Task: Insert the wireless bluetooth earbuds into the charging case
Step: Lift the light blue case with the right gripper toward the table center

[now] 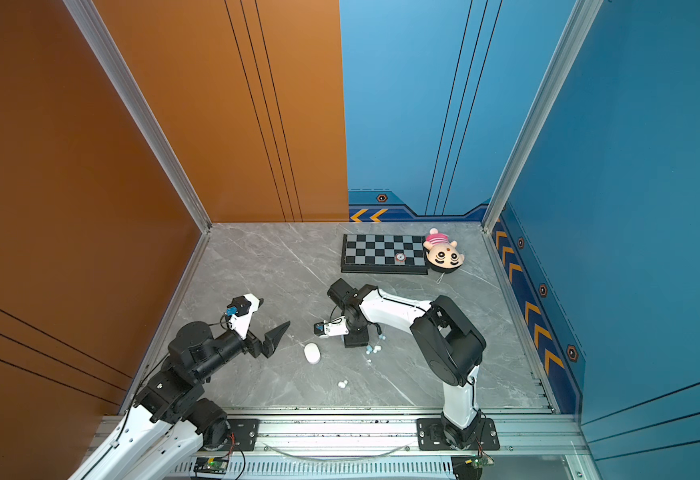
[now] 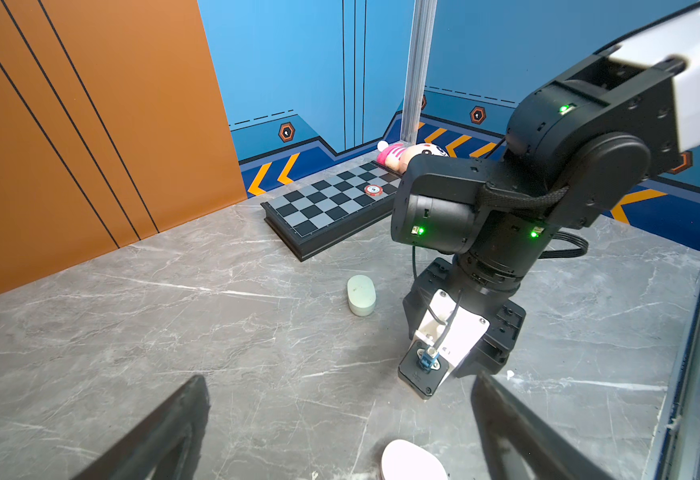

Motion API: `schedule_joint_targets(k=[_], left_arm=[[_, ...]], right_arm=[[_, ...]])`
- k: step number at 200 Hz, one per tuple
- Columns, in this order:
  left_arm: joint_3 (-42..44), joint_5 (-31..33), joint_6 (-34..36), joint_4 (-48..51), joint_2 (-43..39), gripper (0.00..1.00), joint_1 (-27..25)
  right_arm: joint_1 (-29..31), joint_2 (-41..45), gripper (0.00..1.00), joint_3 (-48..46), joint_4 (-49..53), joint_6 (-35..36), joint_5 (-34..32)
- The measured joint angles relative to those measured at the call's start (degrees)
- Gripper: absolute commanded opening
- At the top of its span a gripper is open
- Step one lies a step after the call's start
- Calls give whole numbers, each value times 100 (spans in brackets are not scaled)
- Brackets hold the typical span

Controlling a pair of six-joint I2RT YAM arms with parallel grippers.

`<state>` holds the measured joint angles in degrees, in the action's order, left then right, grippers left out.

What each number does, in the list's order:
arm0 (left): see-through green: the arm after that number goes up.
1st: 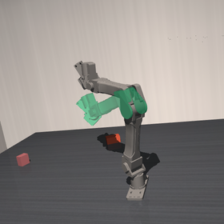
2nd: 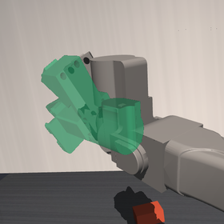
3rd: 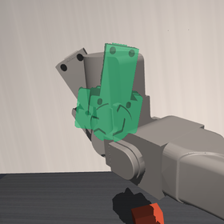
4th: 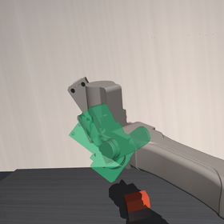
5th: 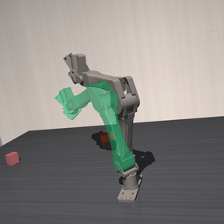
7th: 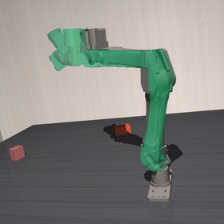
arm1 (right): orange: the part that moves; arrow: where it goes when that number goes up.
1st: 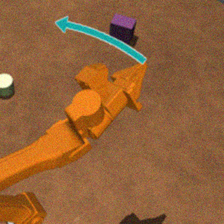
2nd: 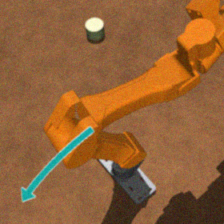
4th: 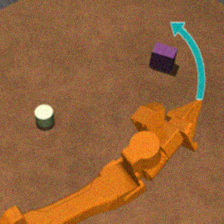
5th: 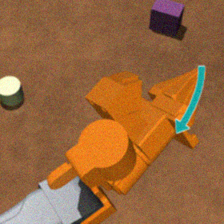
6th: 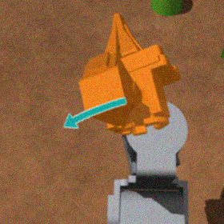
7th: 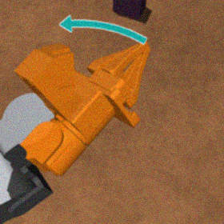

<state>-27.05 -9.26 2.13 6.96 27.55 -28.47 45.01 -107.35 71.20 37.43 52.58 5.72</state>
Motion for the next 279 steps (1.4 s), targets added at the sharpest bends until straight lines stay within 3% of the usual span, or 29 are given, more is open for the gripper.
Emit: schedule_joint_targets(k=[15,88,132,145,166,191,223,279], left_arm=[[0,-33,2,0,129,98,33],[-199,-186,-7,-129,831,99,105],[-321,-269,-50,-160,929,99,109],[-376,-345,-50,-157,986,99,111],[-468,-588,-44,-160,1130,100,122],[-555,-1021,-37,-160,1370,98,131],[-560,-1377,22,-157,1587,98,85],[-557,-1762,479,-157,1980,98,-138]], right_arm=[[0,76,100,20,7,-107,-4],[57,1847,100,225,92,-522,-284],[232,2302,100,205,87,-1812,-1067],[168,2430,92,116,87,-2046,-1025],[-52,2658,85,-247,57,-2221,-605],[-525,2804,78,-876,-57,-2269,345],[-997,2800,77,-1379,-374,-2232,1373],[-1222,2109,69,-1578,-1187,-1504,2363]])
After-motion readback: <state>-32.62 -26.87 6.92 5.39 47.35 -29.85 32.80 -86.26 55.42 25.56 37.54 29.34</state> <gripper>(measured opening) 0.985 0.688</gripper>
